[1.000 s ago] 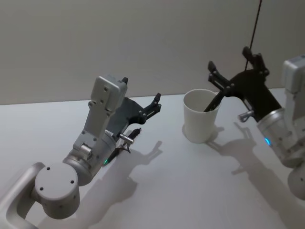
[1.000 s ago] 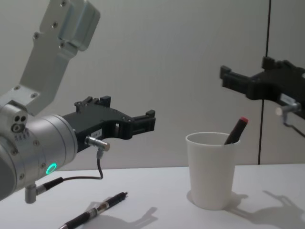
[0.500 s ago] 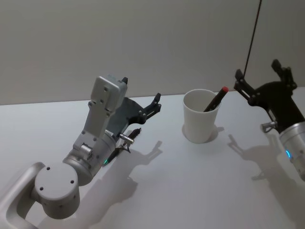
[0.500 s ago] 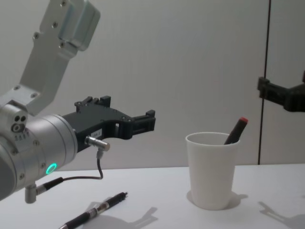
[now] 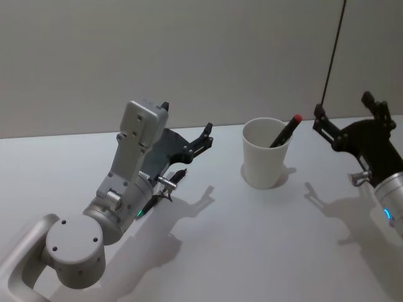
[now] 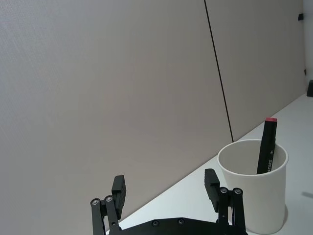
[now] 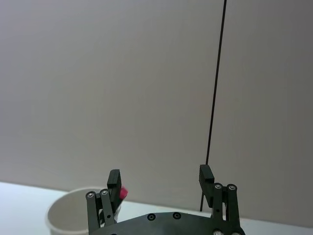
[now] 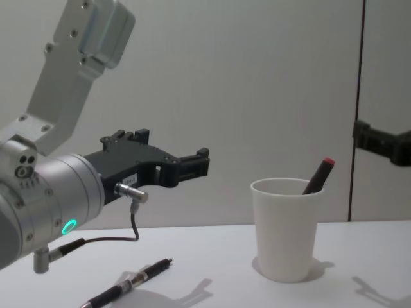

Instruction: Place the pen into the pen holder.

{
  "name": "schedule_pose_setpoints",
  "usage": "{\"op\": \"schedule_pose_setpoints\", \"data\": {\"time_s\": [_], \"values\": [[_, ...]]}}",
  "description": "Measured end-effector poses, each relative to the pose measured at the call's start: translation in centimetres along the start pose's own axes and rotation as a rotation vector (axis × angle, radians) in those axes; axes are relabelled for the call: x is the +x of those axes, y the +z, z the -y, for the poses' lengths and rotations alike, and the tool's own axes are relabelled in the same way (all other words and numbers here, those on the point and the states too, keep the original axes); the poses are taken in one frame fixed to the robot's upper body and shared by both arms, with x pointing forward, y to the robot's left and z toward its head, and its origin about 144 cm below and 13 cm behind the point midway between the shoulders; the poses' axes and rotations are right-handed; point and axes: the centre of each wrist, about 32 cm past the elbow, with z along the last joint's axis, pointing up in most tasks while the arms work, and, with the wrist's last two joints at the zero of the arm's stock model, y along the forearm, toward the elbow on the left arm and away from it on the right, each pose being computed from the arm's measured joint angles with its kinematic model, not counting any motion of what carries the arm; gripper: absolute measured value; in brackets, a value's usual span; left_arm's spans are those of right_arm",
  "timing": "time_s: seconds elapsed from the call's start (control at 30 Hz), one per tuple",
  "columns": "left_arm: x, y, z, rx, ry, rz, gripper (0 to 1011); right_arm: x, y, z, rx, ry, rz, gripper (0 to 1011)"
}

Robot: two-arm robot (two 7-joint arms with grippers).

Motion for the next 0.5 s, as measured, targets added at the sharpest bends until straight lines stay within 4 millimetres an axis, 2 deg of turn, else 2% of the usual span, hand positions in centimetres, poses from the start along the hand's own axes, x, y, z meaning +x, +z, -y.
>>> {"op": "schedule_pose_setpoints", "data": {"time_s": [0.27,0.5], "values": [[0.0,0.0,0.0,0.000,0.000,0.000,1001,0.0,0.4,1.8,-0.100,0.051,-0.036,1002],[0.0,0.0,0.0,0.000,0.000,0.000,1001,0.0,0.6,2.6,-0.142,0.073,-0.052,1002]]}}
